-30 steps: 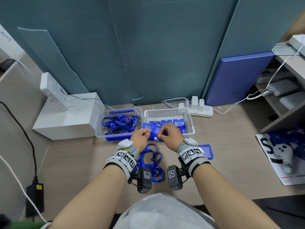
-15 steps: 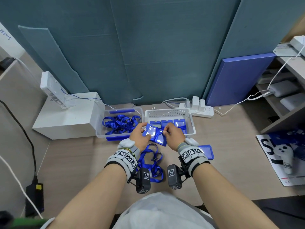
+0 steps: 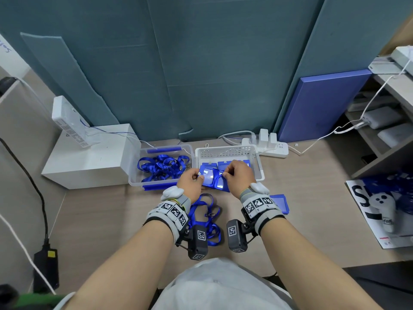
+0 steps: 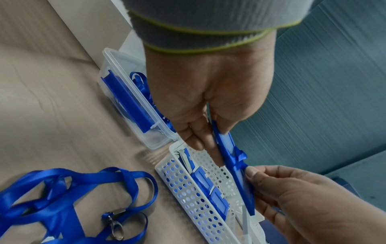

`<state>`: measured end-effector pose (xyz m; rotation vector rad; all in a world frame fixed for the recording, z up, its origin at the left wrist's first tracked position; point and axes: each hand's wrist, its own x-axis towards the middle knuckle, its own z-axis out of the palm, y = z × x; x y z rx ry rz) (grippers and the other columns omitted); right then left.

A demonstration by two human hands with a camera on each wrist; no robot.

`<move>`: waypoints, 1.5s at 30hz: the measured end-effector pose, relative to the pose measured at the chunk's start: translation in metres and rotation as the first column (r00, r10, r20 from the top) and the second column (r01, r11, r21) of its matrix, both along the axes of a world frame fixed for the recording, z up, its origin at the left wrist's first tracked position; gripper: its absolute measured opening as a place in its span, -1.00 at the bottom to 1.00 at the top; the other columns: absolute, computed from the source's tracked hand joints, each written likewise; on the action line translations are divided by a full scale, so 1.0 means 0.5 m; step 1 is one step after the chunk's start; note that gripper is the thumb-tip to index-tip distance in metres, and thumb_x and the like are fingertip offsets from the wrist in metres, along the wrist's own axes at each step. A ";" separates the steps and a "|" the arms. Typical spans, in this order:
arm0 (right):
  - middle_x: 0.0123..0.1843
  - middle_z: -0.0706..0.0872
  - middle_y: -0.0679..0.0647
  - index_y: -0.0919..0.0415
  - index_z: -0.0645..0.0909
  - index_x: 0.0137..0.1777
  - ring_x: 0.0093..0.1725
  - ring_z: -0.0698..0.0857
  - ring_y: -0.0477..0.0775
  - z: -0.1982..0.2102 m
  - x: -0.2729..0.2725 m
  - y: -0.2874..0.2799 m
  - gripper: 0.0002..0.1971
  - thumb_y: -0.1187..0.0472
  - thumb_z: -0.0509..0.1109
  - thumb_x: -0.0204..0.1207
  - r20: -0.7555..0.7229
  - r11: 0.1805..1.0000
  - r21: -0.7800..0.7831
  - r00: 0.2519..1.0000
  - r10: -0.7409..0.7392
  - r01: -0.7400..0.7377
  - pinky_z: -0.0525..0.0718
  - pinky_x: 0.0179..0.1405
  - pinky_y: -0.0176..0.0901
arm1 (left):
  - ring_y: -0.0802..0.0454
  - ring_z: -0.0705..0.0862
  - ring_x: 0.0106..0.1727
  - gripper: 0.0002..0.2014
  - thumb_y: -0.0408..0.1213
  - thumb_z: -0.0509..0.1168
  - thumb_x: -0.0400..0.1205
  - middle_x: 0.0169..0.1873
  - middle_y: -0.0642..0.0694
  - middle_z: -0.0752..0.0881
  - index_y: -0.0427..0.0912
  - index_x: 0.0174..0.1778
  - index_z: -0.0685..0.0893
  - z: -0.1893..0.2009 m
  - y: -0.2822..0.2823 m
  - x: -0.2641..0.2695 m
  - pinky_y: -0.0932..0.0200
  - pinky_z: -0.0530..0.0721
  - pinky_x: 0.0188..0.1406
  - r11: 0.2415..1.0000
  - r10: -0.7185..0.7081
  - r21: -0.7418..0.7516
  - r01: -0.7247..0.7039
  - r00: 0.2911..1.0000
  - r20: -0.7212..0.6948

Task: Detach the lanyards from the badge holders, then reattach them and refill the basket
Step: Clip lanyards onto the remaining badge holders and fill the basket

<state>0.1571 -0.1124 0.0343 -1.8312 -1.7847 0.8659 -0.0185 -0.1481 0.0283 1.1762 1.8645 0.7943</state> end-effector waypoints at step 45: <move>-0.32 0.81 -0.11 0.09 0.70 -0.34 -0.27 0.79 -0.09 -0.166 0.065 0.138 -0.76 0.08 0.74 0.29 -0.044 0.888 -0.429 0.986 0.162 -0.166 0.73 -0.25 -0.22 | -0.11 0.51 0.34 -0.61 -0.21 0.32 0.63 0.26 0.05 0.66 0.16 0.39 0.58 -0.157 0.256 -0.007 -0.17 0.29 0.23 0.840 -0.458 -0.215 0.498 0.439 -0.773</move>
